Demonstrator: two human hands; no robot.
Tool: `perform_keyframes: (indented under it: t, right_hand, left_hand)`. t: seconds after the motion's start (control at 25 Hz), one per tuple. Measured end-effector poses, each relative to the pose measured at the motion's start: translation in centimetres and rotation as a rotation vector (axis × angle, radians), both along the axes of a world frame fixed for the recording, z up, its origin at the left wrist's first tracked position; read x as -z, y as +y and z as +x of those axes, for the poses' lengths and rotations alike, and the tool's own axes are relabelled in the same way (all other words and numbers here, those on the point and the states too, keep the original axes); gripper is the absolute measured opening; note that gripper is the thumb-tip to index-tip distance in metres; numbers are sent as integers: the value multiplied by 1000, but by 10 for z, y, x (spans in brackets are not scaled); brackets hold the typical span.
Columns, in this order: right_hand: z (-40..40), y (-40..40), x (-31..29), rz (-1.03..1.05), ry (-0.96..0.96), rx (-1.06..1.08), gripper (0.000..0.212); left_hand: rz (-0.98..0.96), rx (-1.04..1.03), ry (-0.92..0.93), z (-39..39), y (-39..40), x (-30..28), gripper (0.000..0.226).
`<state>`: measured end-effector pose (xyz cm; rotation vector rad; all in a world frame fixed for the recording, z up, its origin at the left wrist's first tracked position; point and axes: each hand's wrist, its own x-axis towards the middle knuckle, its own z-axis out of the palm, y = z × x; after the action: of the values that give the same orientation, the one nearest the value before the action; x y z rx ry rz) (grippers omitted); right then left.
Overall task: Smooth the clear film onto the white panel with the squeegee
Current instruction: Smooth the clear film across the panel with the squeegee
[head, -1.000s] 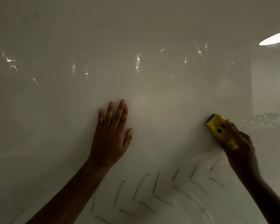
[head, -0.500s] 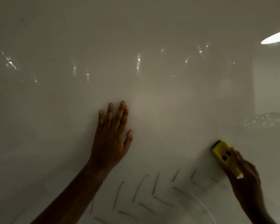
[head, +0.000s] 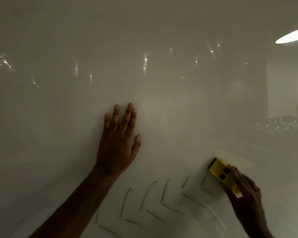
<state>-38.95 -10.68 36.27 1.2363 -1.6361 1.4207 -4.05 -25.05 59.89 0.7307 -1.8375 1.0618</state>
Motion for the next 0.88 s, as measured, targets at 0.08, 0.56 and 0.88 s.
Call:
perform_keyframes:
  t: [0.08, 0.56, 0.88]
  right_hand:
    - [0, -3, -22, -10, -84, 6, 77]
    - [24, -4, 9, 71, 189, -32, 52]
    - [88, -25, -37, 81, 365, -94, 55]
  left_hand:
    - [6, 3, -3, 0, 0, 1, 75]
    - [12, 13, -24, 3, -1, 1, 75]
    - [16, -7, -56, 4, -1, 1, 78]
